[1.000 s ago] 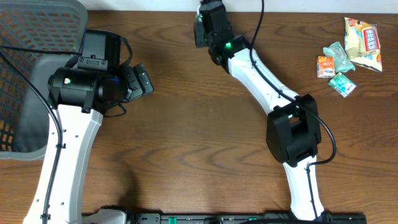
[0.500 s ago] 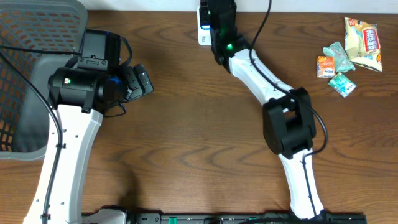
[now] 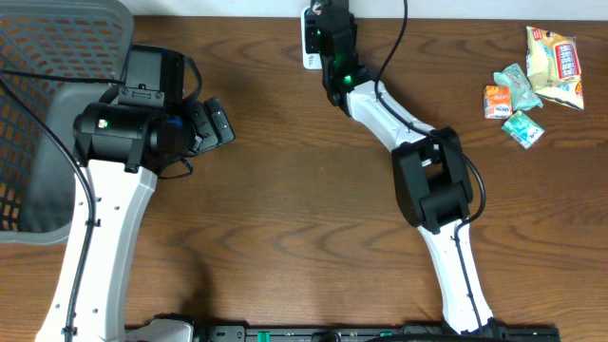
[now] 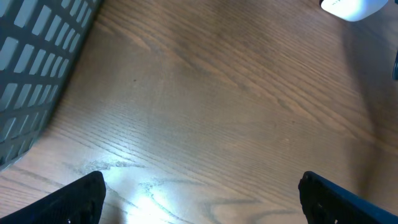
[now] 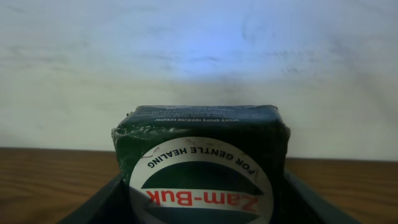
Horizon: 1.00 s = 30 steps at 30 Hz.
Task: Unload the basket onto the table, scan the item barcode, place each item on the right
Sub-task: 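Hold the Zam-Buk tin up in front of the scanner with the right gripper, then carry the Zam-Buk tin right and drop it by the packs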
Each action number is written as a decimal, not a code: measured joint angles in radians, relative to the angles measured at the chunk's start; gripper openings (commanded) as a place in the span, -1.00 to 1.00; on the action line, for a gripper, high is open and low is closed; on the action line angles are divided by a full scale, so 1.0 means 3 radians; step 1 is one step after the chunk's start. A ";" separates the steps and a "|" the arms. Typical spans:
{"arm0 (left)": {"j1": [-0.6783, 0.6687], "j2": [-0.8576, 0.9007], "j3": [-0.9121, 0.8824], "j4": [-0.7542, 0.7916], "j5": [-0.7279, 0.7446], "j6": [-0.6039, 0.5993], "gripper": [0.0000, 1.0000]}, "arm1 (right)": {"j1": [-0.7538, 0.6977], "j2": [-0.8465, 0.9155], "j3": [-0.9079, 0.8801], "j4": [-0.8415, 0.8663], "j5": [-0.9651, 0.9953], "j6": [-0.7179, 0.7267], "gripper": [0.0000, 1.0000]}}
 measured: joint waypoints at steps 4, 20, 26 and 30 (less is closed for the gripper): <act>0.0000 0.0000 0.0000 0.0000 0.0000 0.0000 0.96 | -0.0032 0.0011 0.0000 -0.0055 0.0003 0.0001 -0.05; 0.0000 0.0000 0.0000 0.0001 -0.0001 0.0000 0.95 | -0.1087 -0.0868 0.0028 -0.1981 0.0175 0.0476 -0.11; 0.0000 0.0000 0.0000 0.0000 0.0000 0.0000 0.96 | -0.1703 -0.0916 0.0034 -0.2815 0.0192 0.0473 0.27; 0.0000 0.0000 0.0000 -0.0001 0.0000 0.0000 0.95 | -0.1968 -0.0904 0.0033 -0.3081 0.0098 0.0463 0.62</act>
